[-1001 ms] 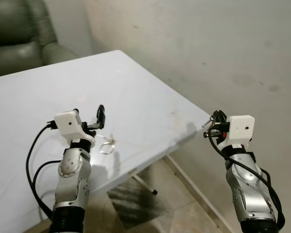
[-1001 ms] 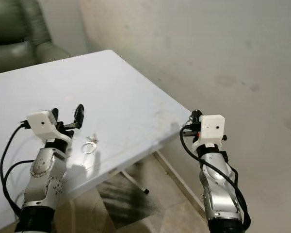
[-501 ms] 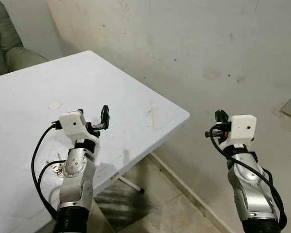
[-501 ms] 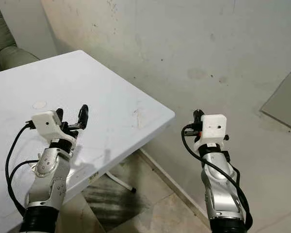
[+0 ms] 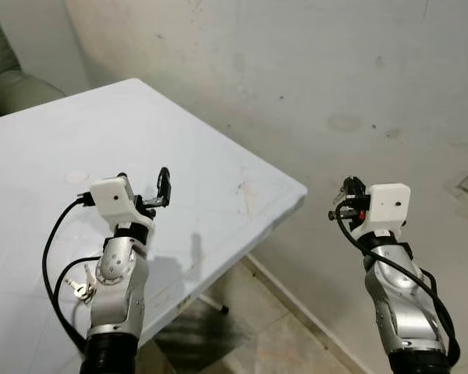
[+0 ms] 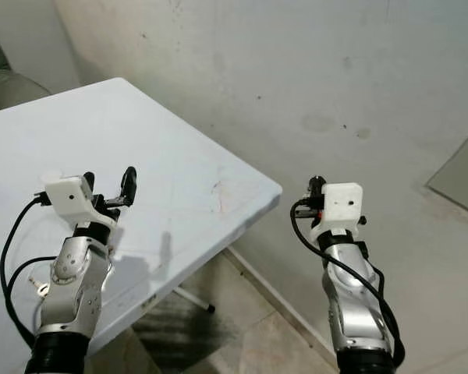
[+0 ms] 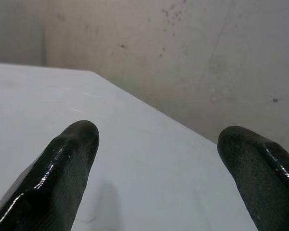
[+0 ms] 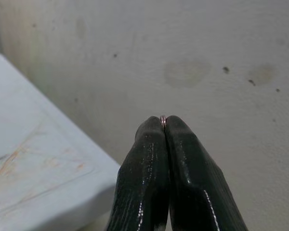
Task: Hang keys on a hook
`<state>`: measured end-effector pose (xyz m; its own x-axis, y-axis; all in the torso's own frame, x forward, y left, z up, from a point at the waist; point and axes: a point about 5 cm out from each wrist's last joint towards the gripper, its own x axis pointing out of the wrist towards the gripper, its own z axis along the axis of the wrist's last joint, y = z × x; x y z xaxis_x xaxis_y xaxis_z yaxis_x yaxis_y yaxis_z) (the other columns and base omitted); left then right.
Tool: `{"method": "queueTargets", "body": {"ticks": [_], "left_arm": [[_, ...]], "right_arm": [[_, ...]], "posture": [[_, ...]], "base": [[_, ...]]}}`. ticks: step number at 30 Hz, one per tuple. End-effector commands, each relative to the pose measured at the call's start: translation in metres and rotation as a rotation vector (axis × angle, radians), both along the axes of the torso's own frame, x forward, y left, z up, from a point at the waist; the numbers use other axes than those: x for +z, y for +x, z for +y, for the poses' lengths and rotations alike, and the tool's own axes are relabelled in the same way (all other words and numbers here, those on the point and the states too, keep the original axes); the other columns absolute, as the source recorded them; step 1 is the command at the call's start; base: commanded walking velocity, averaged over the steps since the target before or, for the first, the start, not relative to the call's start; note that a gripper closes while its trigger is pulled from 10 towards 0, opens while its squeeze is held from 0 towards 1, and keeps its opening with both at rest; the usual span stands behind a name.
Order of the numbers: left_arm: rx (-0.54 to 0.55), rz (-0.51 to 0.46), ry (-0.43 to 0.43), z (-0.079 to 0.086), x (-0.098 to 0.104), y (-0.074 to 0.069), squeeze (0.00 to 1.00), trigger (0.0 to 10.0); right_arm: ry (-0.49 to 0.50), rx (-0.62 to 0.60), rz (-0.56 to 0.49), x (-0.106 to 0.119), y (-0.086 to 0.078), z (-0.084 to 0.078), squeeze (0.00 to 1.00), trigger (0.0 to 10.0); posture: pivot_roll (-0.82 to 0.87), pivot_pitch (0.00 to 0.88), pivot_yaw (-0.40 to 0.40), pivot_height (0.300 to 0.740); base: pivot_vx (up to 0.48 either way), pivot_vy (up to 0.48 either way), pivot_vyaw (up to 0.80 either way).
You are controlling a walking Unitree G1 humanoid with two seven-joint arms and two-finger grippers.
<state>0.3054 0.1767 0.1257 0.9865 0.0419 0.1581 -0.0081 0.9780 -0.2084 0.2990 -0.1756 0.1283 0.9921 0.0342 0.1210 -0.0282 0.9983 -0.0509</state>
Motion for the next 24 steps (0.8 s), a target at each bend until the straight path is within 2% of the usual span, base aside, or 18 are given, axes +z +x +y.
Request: {"method": "queueTargets", "body": {"ticks": [1,4,24], "left_arm": [[-0.017,-0.018,-0.01,-0.0067,0.0066,0.0027,0.0,10.0],[-0.011,-0.01,0.01,-0.0062,0.0061,0.003,0.0,10.0],[-0.005,0.011,0.009,-0.0052,0.0037,0.0021,0.0,10.0]], "right_arm": [[-0.008,-0.015,-0.017,0.0059,0.001,-0.0057,0.0,10.0],[-0.009,-0.013,-0.015,0.0057,0.0008,-0.0052,0.0,10.0],[-0.005,-0.01,-0.011,0.0053,-0.0003,-0.0043,0.0,10.0]], "posture": [[0.02,0.0,-0.049,0.74],[0.02,0.0,-0.05,0.74],[0.02,0.0,-0.05,0.74]], "base": [[0.0,0.0,-0.77],[0.0,0.0,-0.77],[0.0,0.0,-0.77]]}}
